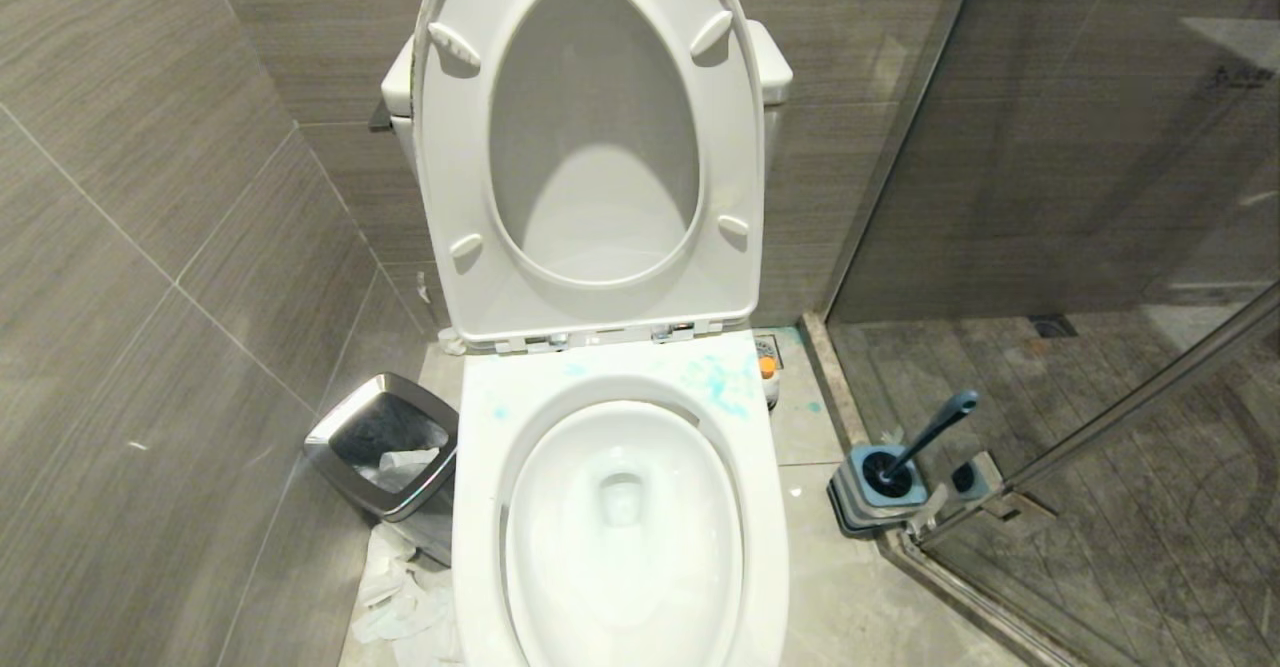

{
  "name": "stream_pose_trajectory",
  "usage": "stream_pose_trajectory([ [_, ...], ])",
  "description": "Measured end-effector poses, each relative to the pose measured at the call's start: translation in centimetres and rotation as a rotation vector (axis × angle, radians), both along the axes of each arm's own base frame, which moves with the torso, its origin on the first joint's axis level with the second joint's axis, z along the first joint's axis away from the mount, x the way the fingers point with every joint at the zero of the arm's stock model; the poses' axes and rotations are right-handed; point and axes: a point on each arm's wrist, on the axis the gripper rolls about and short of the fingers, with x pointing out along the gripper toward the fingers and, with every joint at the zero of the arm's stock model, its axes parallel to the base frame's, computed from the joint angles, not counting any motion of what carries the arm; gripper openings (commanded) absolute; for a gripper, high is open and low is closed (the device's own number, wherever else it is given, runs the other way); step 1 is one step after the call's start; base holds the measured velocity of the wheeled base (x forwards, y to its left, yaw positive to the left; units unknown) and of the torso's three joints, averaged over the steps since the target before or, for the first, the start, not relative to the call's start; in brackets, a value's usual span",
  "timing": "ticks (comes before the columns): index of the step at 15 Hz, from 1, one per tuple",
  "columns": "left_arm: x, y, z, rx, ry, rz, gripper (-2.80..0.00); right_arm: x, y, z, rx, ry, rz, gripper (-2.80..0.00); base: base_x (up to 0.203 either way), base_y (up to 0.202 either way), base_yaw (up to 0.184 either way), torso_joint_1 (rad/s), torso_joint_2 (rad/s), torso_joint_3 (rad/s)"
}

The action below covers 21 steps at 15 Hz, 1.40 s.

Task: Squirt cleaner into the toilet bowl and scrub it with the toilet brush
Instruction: Pour in the cleaning agent

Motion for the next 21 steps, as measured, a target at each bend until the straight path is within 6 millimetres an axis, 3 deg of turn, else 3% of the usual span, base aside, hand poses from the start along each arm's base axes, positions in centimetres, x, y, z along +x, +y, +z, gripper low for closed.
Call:
stream_pose_trajectory([
  [21,0.01,0.03,0.0,-0.024,0.002,0.014,-2.8,0.0,0.0,0.0,-0.001,0.0,0.0,-2.8,0.0,0.0,0.0,0.0,0.0,0.0],
])
